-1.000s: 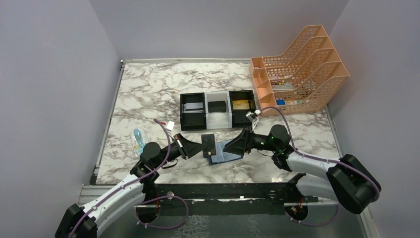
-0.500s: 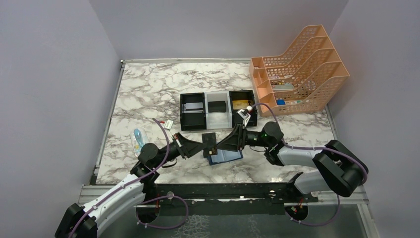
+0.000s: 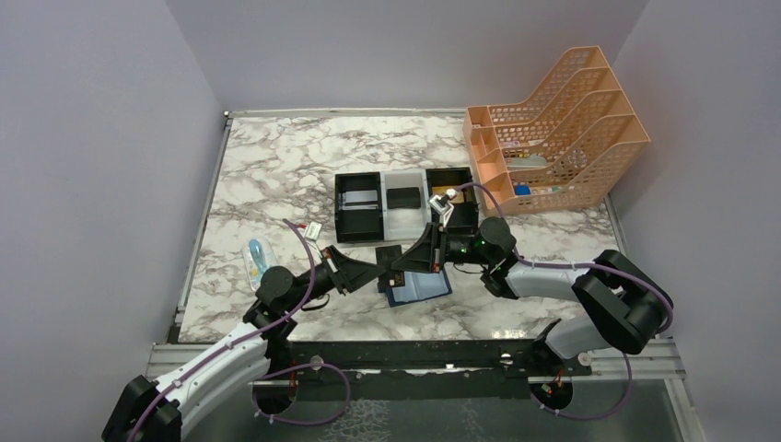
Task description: Take the credit cards out of the card holder
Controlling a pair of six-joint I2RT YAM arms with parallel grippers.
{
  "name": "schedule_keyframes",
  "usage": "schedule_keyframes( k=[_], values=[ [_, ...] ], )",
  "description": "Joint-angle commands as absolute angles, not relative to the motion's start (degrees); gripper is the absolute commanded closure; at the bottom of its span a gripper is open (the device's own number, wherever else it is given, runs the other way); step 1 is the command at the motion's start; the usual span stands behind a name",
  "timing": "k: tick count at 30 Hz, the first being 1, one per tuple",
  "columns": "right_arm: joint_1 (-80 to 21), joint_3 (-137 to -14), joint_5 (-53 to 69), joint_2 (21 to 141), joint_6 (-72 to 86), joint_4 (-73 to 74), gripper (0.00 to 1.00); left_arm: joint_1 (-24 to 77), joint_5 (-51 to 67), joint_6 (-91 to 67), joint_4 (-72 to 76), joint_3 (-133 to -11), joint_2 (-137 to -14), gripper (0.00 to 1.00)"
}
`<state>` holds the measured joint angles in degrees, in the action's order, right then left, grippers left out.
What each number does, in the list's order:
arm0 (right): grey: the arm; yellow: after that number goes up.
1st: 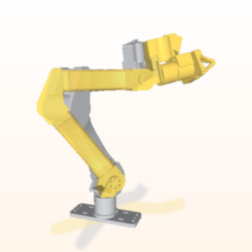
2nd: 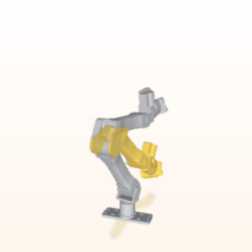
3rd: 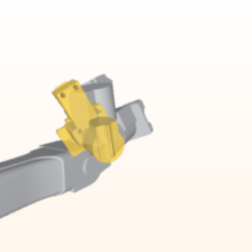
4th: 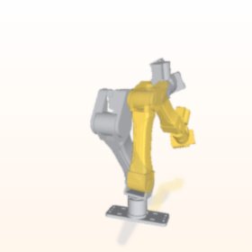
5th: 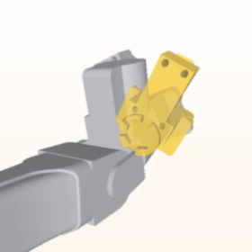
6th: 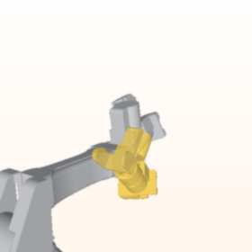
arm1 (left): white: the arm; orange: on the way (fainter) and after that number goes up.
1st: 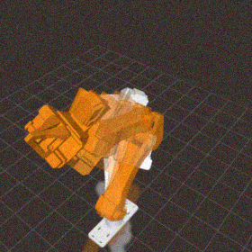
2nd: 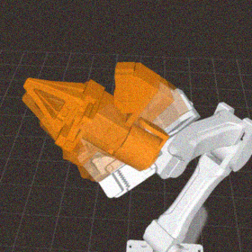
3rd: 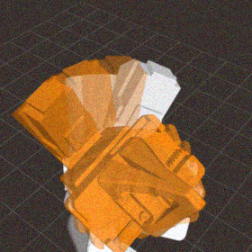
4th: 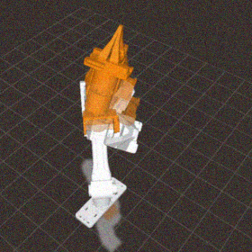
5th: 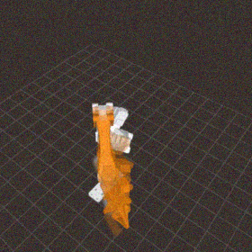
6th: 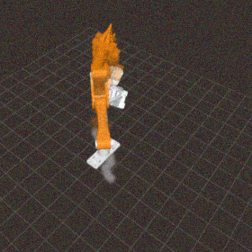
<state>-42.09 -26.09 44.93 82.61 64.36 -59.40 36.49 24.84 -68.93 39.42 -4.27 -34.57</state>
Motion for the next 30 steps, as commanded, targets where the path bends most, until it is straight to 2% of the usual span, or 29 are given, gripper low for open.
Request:
schedule_keyframes(
  k=[1, 5, 13, 14, 15, 18, 20, 21, 22, 30],
  values=[
    [-42.62, -26.44, 45.85, 82.65, 64.36, -59.23, 0.89, 36.74, 25.20, -69.43, 41.77, -3.35, -33.81, 1.00],
    [-42.60, -26.21, 45.72, 82.31, 64.24, -58.79, 0.97, 36.74, 24.96, -69.44, 41.75, -3.40, -33.79, 1.00],
    [-42.63, -25.32, 44.41, 80.25, 62.82, -56.68, 0.99, 36.74, 24.65, -68.79, 41.69, -3.38, -33.89, 1.00],
    [-42.63, -24.97, 43.30, 79.34, 61.81, -54.93, 0.99, 36.78, 24.72, -68.34, 41.69, -3.35, -33.80, 0.96],
    [-42.63, -24.81, 41.90, 77.99, 60.36, -52.40, 0.99, 36.74, 25.14, -67.62, 41.25, -3.57, -33.76, 0.88],
    [-42.62, -25.48, 37.02, 73.07, 54.70, -40.96, 0.99, 36.74, 25.95, -62.54, 33.50, -7.08, -34.06, 0.41],
    [-42.47, -26.81, 31.82, 69.27, 49.95, -30.93, 0.99, 36.74, 25.48, -57.54, 24.75, -10.94, -34.62, 0.23],
    [-42.45, -27.52, 28.99, 67.43, 47.44, -26.01, 0.99, 36.78, 24.67, -55.08, 19.83, -12.86, -34.98, 0.10],
    [-42.39, -28.19, 26.01, 65.82, 45.40, -22.06, 0.99, 36.74, 23.05, -52.48, 14.91, -15.02, -35.19, 0.03],
    [-42.19, -32.85, 8.34, 58.70, 31.67, -2.27, 0.99, 36.74, 3.84, -36.01, -19.97, -32.48, -37.75, 0.01]
  ],
)
